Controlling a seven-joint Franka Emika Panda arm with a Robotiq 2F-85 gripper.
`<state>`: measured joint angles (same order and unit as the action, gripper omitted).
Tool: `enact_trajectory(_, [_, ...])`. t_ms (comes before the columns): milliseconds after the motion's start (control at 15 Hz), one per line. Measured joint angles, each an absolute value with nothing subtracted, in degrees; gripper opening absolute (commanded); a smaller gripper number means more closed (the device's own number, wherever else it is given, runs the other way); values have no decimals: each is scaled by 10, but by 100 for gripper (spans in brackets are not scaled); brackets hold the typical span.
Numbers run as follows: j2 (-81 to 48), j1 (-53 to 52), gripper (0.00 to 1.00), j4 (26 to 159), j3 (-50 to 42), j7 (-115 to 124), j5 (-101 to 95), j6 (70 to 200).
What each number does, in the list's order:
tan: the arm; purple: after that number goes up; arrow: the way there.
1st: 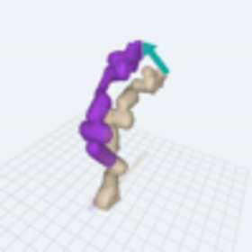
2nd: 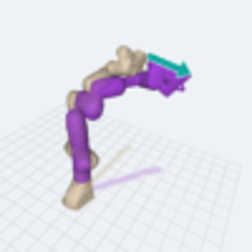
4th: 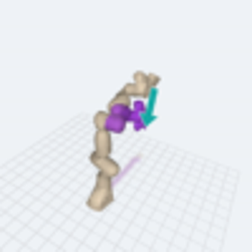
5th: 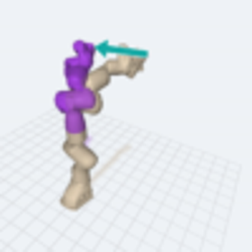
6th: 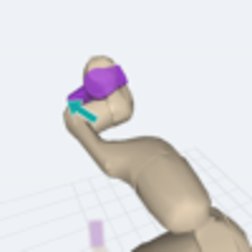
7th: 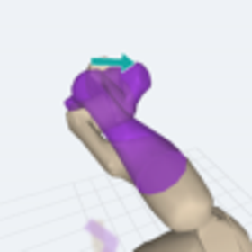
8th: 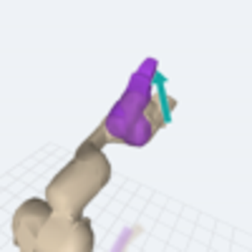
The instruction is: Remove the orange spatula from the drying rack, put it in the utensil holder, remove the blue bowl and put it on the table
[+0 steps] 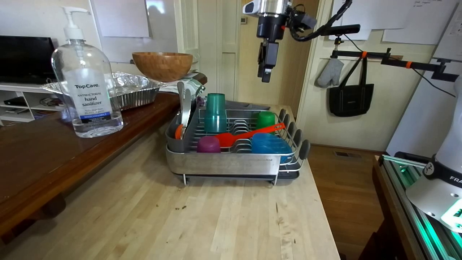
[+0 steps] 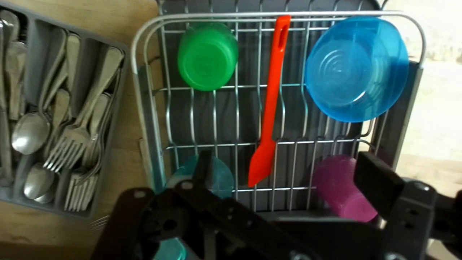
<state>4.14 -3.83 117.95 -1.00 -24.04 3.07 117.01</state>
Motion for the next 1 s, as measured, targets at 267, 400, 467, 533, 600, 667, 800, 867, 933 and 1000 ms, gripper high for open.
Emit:
enact_trajectory(267, [-1, -37, 98, 1174, -4, -288, 50, 1157])
enact_trajectory(400, [-17, -34, 99, 1172, -4, -320, 56, 1137])
enact_trajectory(467, [-24, -32, 96, 1171, -3, -334, 57, 1125])
enact_trajectory(533, [-31, -32, 91, 1170, -3, -349, 58, 1112])
enact_trajectory(600, [-38, -31, 99, 1169, -1, -362, 59, 1100])
enact_trajectory(667, [-46, -30, 100, 1168, 0, -371, 59, 1091])
enact_trajectory(800, [-60, -29, 100, 1167, 2, -384, 59, 1077])
enact_trajectory(867, [-67, -27, 100, 1164, 2, -385, 59, 1071])
enact_trajectory(933, [-72, -25, 100, 1158, 2, -385, 59, 1063])
enact_trajectory(1000, [-75, -23, 100, 1153, 2, -385, 59, 1058])
